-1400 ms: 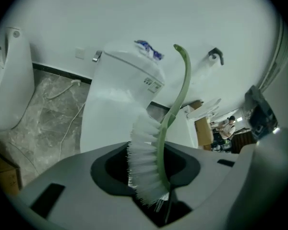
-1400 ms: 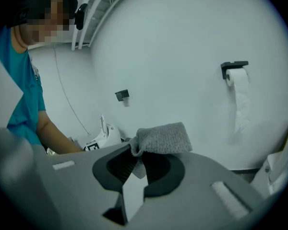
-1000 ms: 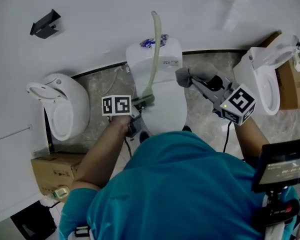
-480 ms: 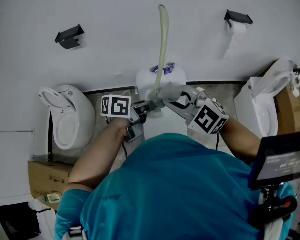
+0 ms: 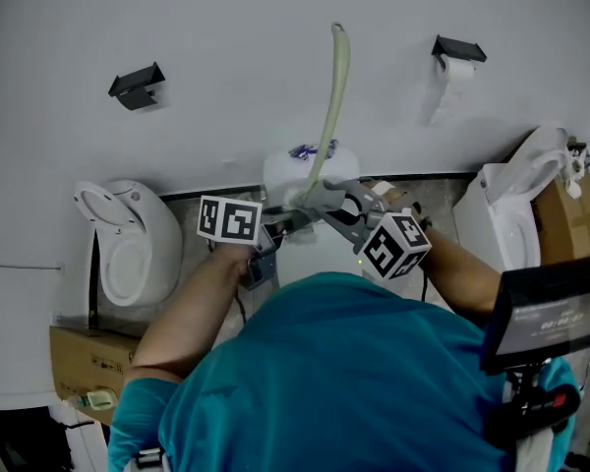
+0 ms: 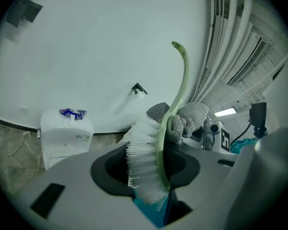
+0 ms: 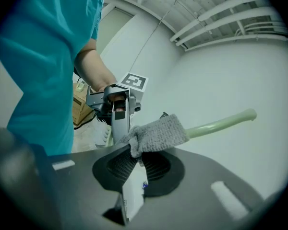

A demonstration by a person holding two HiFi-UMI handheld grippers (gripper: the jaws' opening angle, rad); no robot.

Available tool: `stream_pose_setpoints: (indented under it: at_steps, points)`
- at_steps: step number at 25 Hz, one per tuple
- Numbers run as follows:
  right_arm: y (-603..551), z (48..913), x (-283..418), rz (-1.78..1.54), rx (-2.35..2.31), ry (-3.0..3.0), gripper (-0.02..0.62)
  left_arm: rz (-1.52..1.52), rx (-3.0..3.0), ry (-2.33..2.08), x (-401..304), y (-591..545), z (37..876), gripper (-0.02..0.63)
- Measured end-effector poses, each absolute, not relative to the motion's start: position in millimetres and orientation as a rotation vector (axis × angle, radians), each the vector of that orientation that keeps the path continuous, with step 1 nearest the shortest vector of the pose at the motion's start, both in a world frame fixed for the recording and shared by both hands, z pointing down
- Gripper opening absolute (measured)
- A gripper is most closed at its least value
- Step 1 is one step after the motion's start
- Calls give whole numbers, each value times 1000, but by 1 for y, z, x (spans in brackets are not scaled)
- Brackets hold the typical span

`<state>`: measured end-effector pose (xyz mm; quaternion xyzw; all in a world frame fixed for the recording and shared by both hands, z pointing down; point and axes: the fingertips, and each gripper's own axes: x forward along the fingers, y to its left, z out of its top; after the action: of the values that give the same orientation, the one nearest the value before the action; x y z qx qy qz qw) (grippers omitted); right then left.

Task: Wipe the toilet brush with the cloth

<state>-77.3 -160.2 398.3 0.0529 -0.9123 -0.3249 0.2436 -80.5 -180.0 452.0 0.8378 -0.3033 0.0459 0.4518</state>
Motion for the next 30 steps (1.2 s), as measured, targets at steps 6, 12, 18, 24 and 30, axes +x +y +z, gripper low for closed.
stream_pose_setpoints:
  at_steps: [6,12,18,24,30]
  points:
    - [-172,390,-69,-906,236,-2483,34,145,2079,-740,-79,-182,457,160]
    - [-183,376,-63,-912,311,-2488,34,176,2079,-729,-78,-181,464,160]
    - [-191,363,-57,-924,366,-2494,34,230,2096,-749,-79,-181,469,160]
    - [-194,355,-56,-933,392,-2499,34,283,2116,-780,-85,-180,473,160]
    - [-197,349,-53,-939,420,-2499,34,351,2137,-813,-90,-181,479,160]
